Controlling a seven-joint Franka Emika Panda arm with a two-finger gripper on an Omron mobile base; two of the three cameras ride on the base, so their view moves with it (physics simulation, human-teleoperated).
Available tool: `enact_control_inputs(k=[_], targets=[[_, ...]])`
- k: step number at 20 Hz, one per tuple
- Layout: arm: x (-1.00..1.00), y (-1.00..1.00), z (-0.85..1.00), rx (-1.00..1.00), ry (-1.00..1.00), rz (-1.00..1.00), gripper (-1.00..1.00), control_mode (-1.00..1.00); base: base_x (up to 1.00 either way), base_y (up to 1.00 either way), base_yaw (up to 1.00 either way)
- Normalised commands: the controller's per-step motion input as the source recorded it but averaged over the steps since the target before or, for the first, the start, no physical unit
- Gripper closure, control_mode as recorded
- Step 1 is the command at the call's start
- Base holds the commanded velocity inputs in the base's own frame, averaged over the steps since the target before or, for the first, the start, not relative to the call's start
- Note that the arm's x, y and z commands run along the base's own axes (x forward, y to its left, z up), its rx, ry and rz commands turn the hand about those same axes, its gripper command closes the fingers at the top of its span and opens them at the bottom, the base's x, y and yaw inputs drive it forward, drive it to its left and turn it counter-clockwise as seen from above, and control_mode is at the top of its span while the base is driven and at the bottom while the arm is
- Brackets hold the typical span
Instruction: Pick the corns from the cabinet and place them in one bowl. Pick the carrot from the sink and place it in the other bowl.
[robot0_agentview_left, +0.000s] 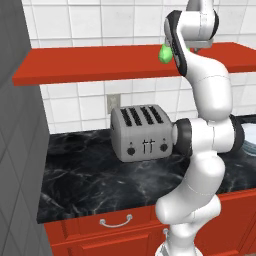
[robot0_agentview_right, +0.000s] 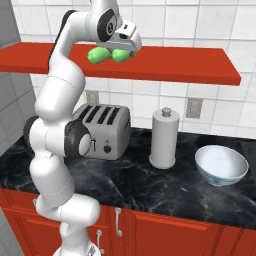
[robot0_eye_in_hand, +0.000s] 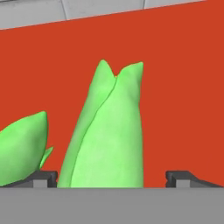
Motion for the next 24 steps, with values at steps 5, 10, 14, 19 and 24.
enact_control_inputs(k=[5,10,14,19,24], targets=[[0.0,0.0,0.0,0.0,0.0,0.0,1.0,-1.0,0.0,0.0,0.0],[0.0,0.0,0.0,0.0,0.0,0.0,1.0,-1.0,0.0,0.0,0.0],[0.0,0.0,0.0,0.0,0.0,0.0,1.0,-1.0,0.0,0.0,0.0],[-0.08,0.0,0.01,0.0,0.0,0.0,1.0,-1.0,0.0,0.0,0.0],[-0.75,0.0,0.28,0.04,-0.02,0.0,1.0,-1.0,0.0,0.0,0.0]])
